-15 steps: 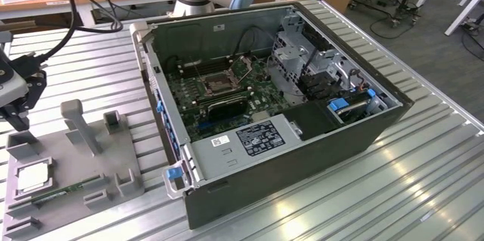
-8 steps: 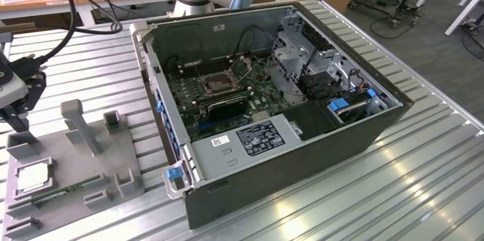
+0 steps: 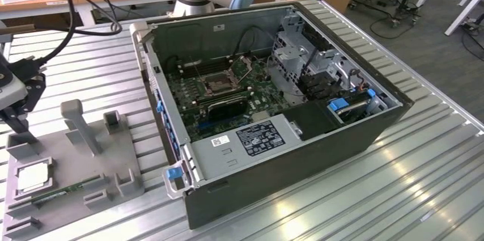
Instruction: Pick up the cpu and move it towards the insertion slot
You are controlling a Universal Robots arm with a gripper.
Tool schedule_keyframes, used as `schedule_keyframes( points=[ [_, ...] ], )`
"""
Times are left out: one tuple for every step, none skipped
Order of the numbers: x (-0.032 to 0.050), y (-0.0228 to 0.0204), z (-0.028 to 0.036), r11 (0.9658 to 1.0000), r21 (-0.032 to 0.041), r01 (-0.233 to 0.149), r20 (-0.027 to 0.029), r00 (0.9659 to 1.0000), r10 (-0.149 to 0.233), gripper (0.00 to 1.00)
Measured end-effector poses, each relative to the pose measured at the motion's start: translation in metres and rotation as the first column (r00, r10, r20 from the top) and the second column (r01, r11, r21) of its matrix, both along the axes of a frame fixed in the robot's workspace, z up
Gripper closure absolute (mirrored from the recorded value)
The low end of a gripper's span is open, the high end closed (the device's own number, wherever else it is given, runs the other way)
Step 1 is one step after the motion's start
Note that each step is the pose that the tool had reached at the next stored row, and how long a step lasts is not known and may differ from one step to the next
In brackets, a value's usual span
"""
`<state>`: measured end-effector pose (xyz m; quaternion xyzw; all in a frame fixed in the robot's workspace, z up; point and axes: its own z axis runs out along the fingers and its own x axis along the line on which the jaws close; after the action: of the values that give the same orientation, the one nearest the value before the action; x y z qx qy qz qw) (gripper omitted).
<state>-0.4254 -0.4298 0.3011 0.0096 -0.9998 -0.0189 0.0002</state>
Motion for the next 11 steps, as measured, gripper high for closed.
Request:
schedule_keyframes(
  points=[
    [-0.0002,0.0,-0.0003,1.0,0.0,0.0,0.0001,1.0,0.0,0.89],
    [-0.0004,0.0,-0.0005,1.0,0.0,0.0,0.0,1.0,0.0,0.89],
    [-0.0005,0.0,-0.0008,1.0,0.0,0.0,0.0001,1.0,0.0,0.89],
    [-0.0007,0.0,-0.001,1.0,0.0,0.0,0.0001,1.0,0.0,0.89],
    [-0.0009,0.0,-0.0013,1.0,0.0,0.0,0.0001,1.0,0.0,0.89],
    [-0.0011,0.0,-0.0015,1.0,0.0001,0.0,0.0002,1.0,0.0,0.89],
    [-0.0013,0.0,-0.0018,1.0,0.0001,0.0,0.0002,1.0,0.0,0.89],
    [-0.0014,0.0,-0.002,1.0,0.0,0.0,0.0001,1.0,0.0,0.89],
    [-0.0016,0.0,-0.0022,1.0,0.0,0.0,0.0,1.0,0.0,0.89],
    [-0.0018,0.0,-0.0024,1.0,0.0001,0.0,0.0001,1.0,0.0,0.89],
    [-0.002,0.0,-0.0027,1.0,0.0001,0.0,0.0001,1.0,0.0,0.89]
  ],
)
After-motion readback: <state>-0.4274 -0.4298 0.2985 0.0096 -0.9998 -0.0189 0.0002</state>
